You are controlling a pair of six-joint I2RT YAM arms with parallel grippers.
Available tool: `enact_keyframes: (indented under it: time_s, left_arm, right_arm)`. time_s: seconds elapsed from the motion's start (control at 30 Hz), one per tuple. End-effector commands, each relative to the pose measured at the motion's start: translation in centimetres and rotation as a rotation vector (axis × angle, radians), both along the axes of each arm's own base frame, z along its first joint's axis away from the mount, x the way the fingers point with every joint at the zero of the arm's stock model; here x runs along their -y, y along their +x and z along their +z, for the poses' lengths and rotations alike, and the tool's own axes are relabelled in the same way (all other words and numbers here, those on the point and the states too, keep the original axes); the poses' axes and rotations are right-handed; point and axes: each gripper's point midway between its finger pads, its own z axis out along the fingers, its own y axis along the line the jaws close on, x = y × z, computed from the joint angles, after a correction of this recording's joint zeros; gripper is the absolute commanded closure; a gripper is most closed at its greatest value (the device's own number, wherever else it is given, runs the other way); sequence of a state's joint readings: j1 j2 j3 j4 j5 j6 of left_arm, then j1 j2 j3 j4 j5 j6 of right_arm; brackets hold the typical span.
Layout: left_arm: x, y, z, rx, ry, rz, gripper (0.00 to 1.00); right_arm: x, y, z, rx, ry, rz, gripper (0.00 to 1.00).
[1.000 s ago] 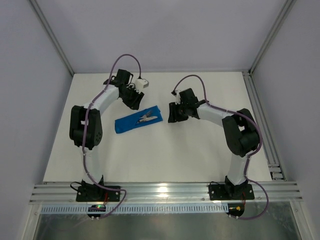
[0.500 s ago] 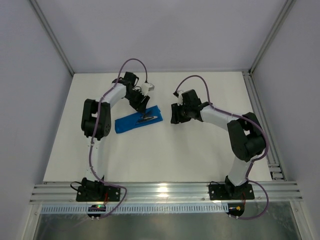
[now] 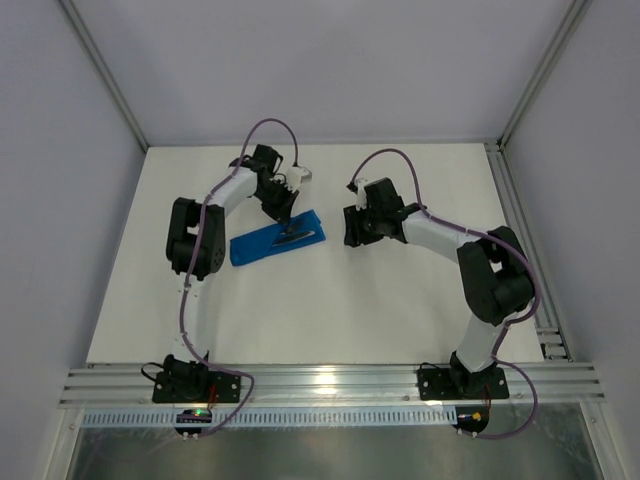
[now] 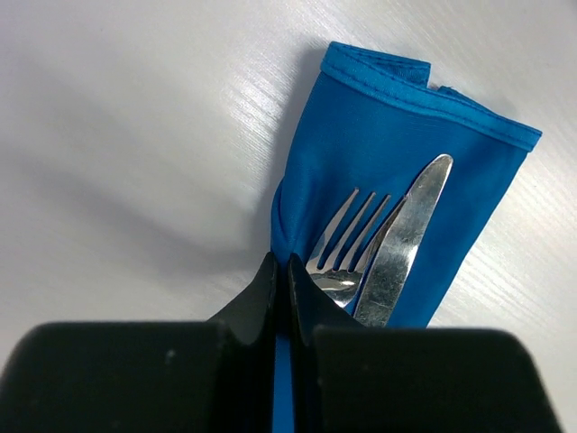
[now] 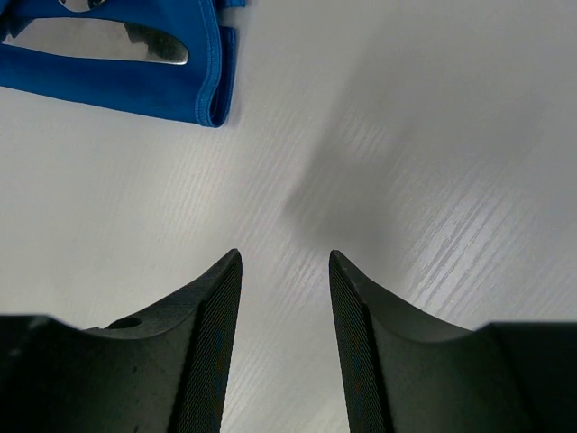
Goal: Fold the napkin into a case and place the utensils inside
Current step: Move the smaller rectangle folded napkin to the corner of the board.
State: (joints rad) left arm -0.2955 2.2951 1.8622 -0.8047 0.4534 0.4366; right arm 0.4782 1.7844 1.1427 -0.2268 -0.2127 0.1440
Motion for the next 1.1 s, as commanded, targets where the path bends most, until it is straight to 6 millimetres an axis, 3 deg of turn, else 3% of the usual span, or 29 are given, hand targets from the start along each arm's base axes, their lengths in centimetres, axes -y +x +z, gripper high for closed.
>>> enact_keyframes:
  time_s: [0.0,0.1,0.2,0.3,0.4,0.43,0.47,0.53,0.63,0.77,0.97,1.0,1.07]
  left_arm:
    - [-0.7,0.3,-1.1,-0.013,0.053,0.049,1.00]
    - [-2.0,2.2,-1.0,0.031,0.072,0.124,1.00]
    - [-5.1,5.0,-0.5,0.076,0.086,0.260,1.00]
    - [-9.7,7.8,0.4,0.113,0.090,0.416,1.00]
    - [-16.3,10.3,1.3,0.156,0.091,0.606,1.00]
    - [-17.0,10.7,1.6,0.170,0.086,0.636,1.00]
    - [-19.5,11.2,1.8,0.181,0.085,0.698,1.00]
    - [-22.7,12.0,2.4,0.196,0.055,0.799,1.00]
    - [-26.3,12.5,3.0,0.208,0.040,0.910,1.00]
    - [-29.1,12.9,3.2,0.239,0.080,0.960,1.00]
    - [-30.9,13.4,2.8,0.227,0.085,0.991,0.99]
    - [-31.5,13.5,2.8,0.231,0.091,1.003,0.97]
    - [-31.9,13.5,2.7,0.228,0.092,1.012,0.75]
  right_arm:
    - [0.4,1.0,3.0,0.089,-0.001,-0.008,0.52]
    - [0.9,1.0,3.2,0.095,-0.012,-0.012,0.53]
    - [1.5,0.9,3.3,0.104,-0.028,-0.020,0.52]
    - [2.2,0.9,3.3,0.108,-0.040,-0.032,0.52]
    - [2.8,0.8,3.2,0.111,-0.052,-0.040,0.52]
    - [2.9,0.9,3.2,0.112,-0.054,-0.046,0.52]
    - [3.2,0.9,3.3,0.114,-0.059,-0.052,0.53]
    - [3.5,0.9,3.1,0.110,-0.069,-0.058,0.53]
    - [3.8,0.8,3.1,0.112,-0.081,-0.058,0.53]
    - [4.1,0.8,3.3,0.120,-0.094,-0.067,0.52]
    - [4.5,0.7,3.6,0.132,-0.112,-0.071,0.53]
    - [4.7,0.7,3.7,0.133,-0.114,-0.072,0.52]
    - [4.8,0.6,4.0,0.141,-0.115,-0.070,0.53]
